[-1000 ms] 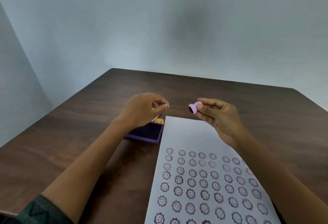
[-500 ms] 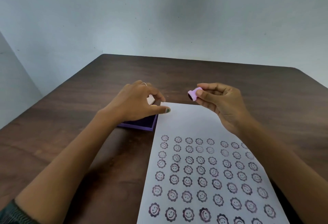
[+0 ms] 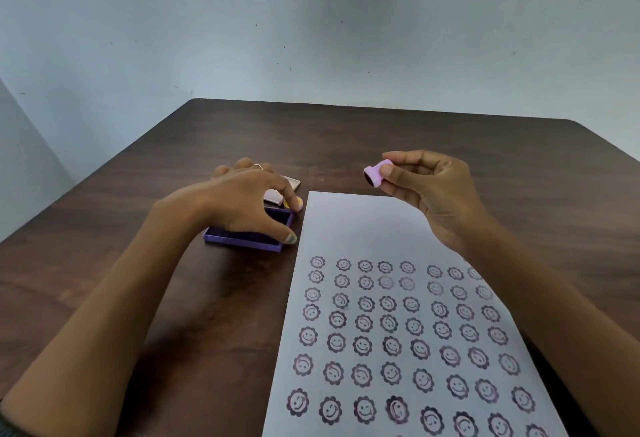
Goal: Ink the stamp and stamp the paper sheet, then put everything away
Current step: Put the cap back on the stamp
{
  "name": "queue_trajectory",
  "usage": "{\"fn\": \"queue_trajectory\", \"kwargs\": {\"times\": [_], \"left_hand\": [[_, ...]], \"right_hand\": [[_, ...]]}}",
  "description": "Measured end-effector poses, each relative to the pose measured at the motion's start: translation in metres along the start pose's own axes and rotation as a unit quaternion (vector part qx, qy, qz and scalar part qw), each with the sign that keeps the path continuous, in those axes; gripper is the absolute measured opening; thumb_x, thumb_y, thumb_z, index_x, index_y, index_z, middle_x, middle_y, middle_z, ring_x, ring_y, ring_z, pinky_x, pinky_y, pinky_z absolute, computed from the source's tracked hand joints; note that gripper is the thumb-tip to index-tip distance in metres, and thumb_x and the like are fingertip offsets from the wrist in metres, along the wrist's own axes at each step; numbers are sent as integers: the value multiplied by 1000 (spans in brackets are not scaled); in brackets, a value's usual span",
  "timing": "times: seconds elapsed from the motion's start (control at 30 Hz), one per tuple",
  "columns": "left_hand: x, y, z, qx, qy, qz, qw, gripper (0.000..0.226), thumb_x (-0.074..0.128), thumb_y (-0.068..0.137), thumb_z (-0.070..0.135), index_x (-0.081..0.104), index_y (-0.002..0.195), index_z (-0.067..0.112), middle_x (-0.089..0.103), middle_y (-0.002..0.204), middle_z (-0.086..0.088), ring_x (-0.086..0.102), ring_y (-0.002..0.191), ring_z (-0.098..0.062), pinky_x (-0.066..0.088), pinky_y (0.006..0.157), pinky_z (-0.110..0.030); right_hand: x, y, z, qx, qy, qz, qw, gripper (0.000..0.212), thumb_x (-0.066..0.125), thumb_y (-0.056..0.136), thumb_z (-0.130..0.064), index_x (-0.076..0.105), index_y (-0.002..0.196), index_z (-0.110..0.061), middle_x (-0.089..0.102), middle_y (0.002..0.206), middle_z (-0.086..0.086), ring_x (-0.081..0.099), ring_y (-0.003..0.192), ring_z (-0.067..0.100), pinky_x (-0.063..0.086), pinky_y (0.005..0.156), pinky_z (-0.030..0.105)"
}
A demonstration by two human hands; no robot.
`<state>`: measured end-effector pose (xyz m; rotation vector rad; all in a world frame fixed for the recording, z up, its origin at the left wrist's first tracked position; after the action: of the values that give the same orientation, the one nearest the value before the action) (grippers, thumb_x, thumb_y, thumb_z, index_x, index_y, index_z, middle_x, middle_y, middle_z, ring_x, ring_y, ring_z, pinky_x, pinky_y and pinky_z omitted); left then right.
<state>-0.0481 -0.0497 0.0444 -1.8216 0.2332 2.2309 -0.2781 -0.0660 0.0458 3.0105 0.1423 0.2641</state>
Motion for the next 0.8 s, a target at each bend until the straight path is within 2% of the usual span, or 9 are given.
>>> {"fn": "queue_trajectory", "kwargs": {"times": [0.1,0.27,0.47,0.63,0.8], "left_hand": [[-1,-1,-6,-9,14,-12,1000,46,73,61,63,60,103,47,46,131,10,28,123,-16,19,93,-34],[-1,-1,-16,-22,22,-25,999,39,71,63,63,58,97,48,47,126,12,30,124,-16,19,93,-37],[-5,6,-3,5,-3,84,996,40,60,79,57,52,114,41,59,114,14,48,109,-12,26,90,-35],[0,9,4,27,25,105,994,25,55,87,50,62,106,36,60,117,12,44,94,-4,28,94,-38],[-1,9,8,24,32,136,990,22,55,87,50,63,100,34,61,118,10,51,102,-10,27,92,-36]], "right_hand": [[0,0,0,-1,-9,3,1000,26,69,74,-1,66,100,-1,71,94,15,72,80,22,58,69,22],[-1,-1,1,1,-18,4,1000,27,70,74,-2,66,101,-1,72,95,15,72,83,24,58,71,24],[1,-2,1,1,-21,-2,1000,26,69,75,-2,66,101,-1,71,95,15,72,82,23,58,70,23],[3,-3,-1,-2,-20,-6,1000,27,69,74,-1,65,101,0,71,95,16,71,83,24,57,69,22],[4,-3,-1,0,-12,-8,1000,28,69,74,0,64,102,2,70,96,20,70,87,28,58,73,25]]}}
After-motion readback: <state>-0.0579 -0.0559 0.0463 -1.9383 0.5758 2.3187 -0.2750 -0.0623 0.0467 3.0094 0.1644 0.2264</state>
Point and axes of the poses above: each hand's wrist, its own y-axis towards the middle knuckle, its own x-axis out of the palm, z = x × y, the point moved 7 cm from there along y, towards the middle knuckle
